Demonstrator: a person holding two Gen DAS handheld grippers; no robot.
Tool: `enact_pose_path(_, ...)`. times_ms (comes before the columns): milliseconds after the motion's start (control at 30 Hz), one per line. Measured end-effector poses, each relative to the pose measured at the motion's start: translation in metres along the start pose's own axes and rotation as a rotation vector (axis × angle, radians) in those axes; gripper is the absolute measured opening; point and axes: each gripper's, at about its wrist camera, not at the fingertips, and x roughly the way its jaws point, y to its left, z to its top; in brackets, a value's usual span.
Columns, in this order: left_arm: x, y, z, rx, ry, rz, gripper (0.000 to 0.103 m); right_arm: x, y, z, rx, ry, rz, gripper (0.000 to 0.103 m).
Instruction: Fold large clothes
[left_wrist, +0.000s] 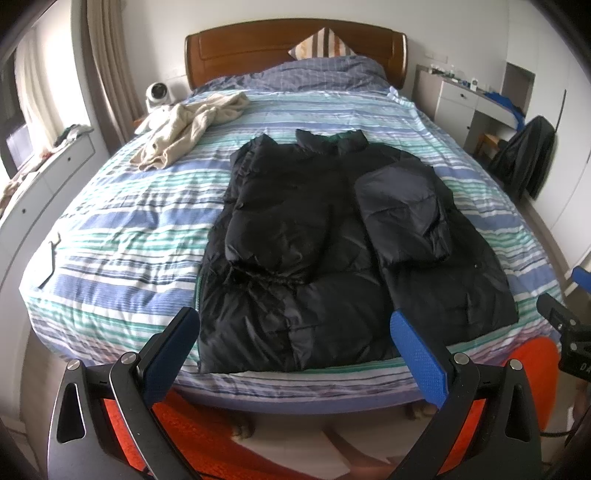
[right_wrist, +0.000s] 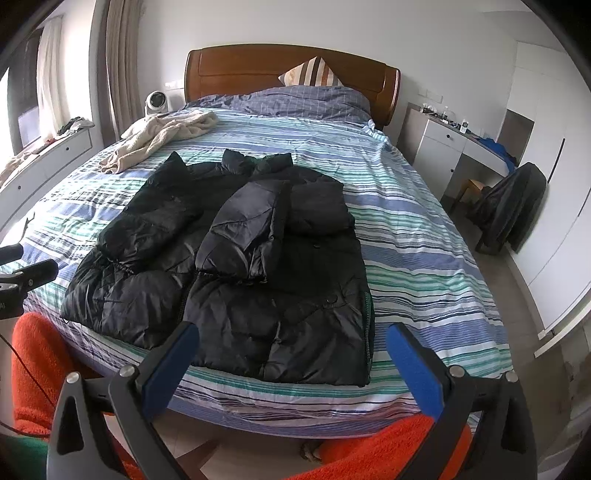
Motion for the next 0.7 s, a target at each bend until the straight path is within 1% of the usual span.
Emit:
enact_pose_path(333,0.0008,-0.0039,-0.0008,0.006,-0.002,0.011,0.103,-0.0003,0.0021,-0.0007,0.003,-0.008,0.001,0.103)
enact_pose_path(467,-0.0034,-0.0057,-0.0033,0.019,-0.017,0.024,0.103,-0.0008,0.002,-0.0042,0.017,-0.013,0.008,0.103)
enact_pose_path(700,0.0019,-0.0018,-0.0062,0.013,0.0,0.041,0.103,0.0021,0.0066,-0.0071,-0.002,0.002,0.027,0.103)
